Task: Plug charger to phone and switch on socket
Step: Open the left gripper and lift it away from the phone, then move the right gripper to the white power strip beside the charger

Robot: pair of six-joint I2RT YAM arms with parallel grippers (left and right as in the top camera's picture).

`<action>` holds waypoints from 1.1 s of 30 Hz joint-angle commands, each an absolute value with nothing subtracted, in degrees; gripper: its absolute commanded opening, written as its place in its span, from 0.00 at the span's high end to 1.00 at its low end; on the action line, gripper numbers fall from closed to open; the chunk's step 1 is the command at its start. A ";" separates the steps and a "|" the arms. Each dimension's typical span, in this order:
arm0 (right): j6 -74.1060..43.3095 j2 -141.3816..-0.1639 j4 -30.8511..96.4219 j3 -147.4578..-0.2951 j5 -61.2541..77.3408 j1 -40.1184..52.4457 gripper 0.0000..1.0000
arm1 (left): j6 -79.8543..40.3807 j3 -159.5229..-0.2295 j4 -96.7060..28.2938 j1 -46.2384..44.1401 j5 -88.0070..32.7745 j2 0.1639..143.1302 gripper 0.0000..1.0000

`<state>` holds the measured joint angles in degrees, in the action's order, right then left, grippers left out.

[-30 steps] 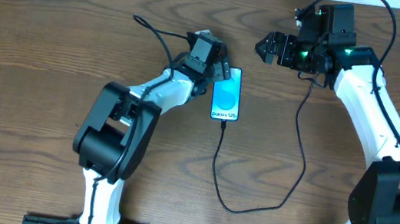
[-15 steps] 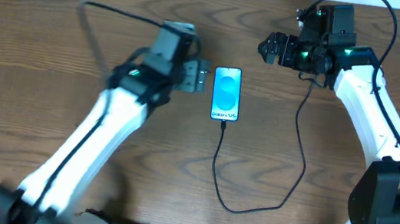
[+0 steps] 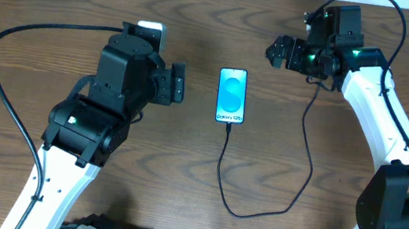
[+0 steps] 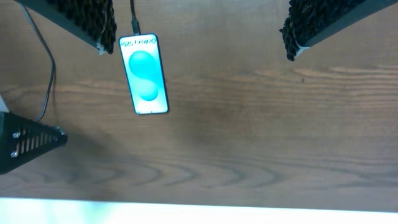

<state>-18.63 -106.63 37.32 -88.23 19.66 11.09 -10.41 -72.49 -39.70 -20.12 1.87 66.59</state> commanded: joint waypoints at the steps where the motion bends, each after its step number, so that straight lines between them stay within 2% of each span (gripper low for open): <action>1: -18.15 -105.43 37.93 -88.86 19.46 10.92 0.01 | -9.45 -72.55 -40.49 -19.94 2.42 66.81 0.13; 8: -12.05 -105.43 39.16 -89.30 26.96 9.82 0.01 | -9.45 -72.55 -40.51 -19.94 2.42 66.98 0.13; 12: -8.12 -105.43 44.49 -92.09 30.81 6.79 0.01 | -9.45 -72.53 -40.51 -19.94 2.42 66.98 0.13; 20: 0.97 -105.43 60.47 -101.95 32.05 -1.85 0.01 | -9.45 -72.55 -40.49 -19.94 2.42 66.98 0.13; 26: 2.74 -105.43 61.73 -103.11 29.87 -9.54 0.01 | -9.45 -72.53 -40.56 -19.94 2.42 66.98 0.13; 33: 4.05 -105.45 61.54 -102.96 26.85 -22.57 0.01 | -9.45 -72.55 -40.56 -19.94 2.42 66.98 0.13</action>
